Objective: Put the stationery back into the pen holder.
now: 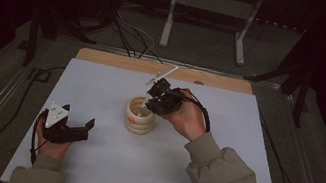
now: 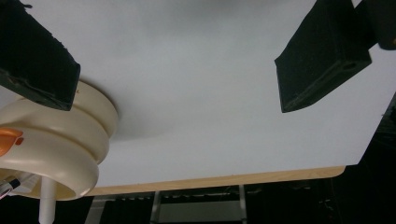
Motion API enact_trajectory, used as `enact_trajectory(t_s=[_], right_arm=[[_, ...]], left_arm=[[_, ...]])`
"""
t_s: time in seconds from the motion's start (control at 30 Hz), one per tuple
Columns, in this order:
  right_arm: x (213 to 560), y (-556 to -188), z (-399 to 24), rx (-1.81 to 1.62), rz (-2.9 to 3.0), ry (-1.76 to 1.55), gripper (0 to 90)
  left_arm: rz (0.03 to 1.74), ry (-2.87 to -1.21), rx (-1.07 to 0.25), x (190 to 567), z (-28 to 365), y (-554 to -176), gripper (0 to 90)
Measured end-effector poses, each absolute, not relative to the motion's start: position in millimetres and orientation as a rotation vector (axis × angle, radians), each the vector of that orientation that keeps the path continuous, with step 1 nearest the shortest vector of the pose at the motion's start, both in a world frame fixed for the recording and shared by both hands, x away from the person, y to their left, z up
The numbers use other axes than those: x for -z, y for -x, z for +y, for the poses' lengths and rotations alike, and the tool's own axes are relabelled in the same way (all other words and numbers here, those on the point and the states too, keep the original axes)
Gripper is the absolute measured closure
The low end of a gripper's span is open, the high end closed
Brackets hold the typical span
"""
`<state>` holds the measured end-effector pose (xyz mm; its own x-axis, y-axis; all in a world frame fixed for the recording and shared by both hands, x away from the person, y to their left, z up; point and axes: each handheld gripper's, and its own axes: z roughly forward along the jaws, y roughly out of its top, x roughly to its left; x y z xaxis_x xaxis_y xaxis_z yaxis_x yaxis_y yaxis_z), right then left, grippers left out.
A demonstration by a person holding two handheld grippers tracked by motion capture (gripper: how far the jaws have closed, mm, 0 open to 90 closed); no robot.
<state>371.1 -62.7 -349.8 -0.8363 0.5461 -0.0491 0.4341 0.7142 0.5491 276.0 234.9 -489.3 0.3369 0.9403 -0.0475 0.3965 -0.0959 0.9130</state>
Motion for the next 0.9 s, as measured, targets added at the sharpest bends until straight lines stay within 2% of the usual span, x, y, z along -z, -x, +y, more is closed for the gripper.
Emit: enact_trajectory(t_s=[0.9], right_arm=[[357,-380,-51,-0.757,2.74,-0.798,80.3]], left_arm=[[1.214,-1.673,-0.731,489,235,-276,0.3]])
